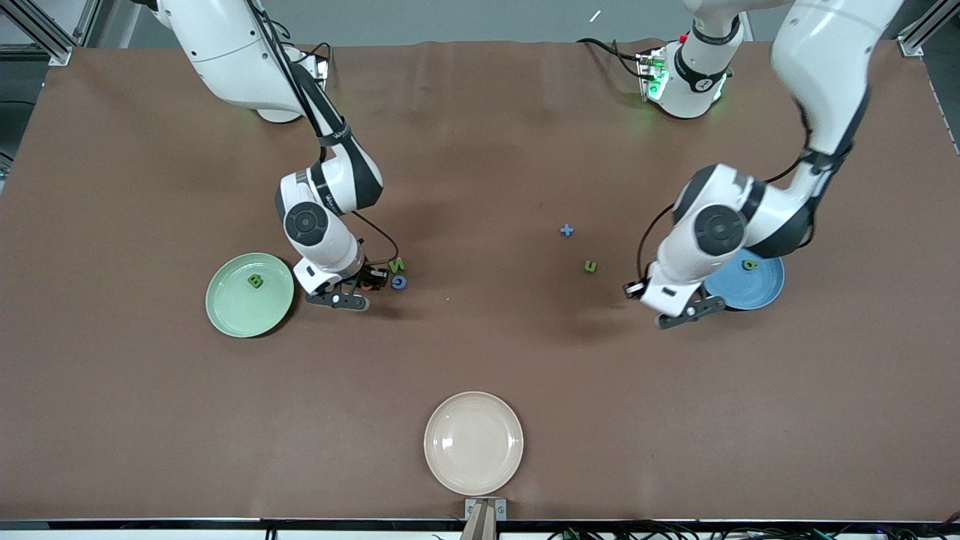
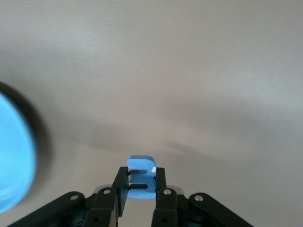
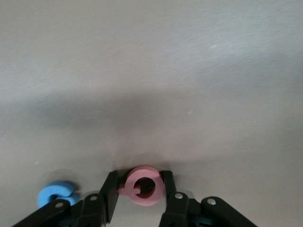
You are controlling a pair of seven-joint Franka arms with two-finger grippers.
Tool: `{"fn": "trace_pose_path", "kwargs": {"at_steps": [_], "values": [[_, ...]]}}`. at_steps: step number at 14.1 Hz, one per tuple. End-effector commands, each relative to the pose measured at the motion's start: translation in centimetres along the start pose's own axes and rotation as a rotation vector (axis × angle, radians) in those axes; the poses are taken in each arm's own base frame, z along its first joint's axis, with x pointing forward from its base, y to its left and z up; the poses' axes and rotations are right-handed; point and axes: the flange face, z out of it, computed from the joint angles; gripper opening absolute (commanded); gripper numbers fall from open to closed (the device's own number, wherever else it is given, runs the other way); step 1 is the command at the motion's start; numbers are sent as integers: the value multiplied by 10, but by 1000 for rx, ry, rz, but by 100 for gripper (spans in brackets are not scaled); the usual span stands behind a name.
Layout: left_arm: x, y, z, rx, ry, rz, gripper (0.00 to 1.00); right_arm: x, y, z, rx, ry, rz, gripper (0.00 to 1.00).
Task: Sort upper and lower case letters into plates
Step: 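Place Q with the right gripper while the left gripper places e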
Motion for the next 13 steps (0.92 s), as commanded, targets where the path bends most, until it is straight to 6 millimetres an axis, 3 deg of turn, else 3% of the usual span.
{"fn": "trace_pose_path", "kwargs": {"at_steps": [1,4,8,10,13], "values": [[-22,-56,5,28,-26,96,14,27,36,-36,-10,-54,-18,0],[-25,-114,33,80,-13,143,14,57,95,-69,-4,-89,-101,0],[-25,-160,60,88,-1,197,14,84,184,-69,-20,-79,-230,0],[-22,-181,64,85,-16,226,14,80,196,-58,-23,-83,-231,1],[-23,-196,75,70,-45,230,15,73,208,-40,-24,-74,-213,1]]}}
